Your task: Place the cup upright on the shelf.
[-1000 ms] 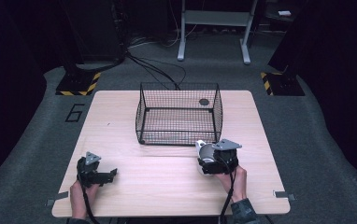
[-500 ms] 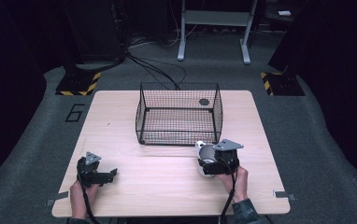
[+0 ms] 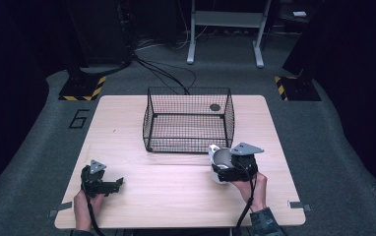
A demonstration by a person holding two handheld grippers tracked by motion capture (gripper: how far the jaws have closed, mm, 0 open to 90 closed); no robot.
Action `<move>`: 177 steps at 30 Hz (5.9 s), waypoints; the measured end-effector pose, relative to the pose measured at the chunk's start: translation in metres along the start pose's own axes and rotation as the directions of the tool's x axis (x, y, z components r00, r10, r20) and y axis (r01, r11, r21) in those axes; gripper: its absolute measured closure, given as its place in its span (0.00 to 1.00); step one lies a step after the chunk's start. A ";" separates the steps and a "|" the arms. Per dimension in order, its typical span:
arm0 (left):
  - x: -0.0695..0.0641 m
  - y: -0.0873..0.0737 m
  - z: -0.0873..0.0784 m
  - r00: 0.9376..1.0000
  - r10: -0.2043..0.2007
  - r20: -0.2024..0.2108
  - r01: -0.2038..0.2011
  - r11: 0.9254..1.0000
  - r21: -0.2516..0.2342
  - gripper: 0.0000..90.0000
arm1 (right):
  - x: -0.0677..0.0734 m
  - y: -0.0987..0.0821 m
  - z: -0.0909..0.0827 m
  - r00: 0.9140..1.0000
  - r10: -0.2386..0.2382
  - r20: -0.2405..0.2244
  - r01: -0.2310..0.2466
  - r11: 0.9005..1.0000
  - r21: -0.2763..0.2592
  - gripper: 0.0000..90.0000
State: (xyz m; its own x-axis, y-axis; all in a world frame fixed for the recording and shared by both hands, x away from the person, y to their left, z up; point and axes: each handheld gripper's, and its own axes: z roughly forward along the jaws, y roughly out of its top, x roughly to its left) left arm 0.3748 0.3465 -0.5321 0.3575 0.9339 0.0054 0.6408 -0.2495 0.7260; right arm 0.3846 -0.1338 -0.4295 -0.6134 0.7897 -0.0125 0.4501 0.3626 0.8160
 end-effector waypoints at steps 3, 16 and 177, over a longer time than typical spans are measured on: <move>0.000 0.000 0.000 1.000 0.001 0.000 -0.001 1.000 0.000 0.01 | -0.001 0.003 -0.003 1.000 -0.005 -0.008 0.005 1.000 -0.005 0.06; 0.001 0.000 0.000 1.000 0.009 0.001 -0.009 1.000 0.007 0.01 | -0.006 0.017 -0.019 1.000 0.008 -0.028 -0.009 0.999 -0.040 0.06; 0.000 0.000 0.001 1.000 -0.004 0.000 0.004 1.000 -0.003 0.00 | -0.061 0.135 0.146 0.982 -0.048 -0.181 0.052 0.999 0.015 0.06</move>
State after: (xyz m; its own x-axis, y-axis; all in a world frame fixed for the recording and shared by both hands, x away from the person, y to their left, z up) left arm 0.3757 0.3463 -0.5327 0.3552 0.9348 0.0027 0.6399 -0.2452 0.7283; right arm 0.5775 -0.0605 -0.4033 -0.7415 0.6688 0.0529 0.4275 0.4102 0.8056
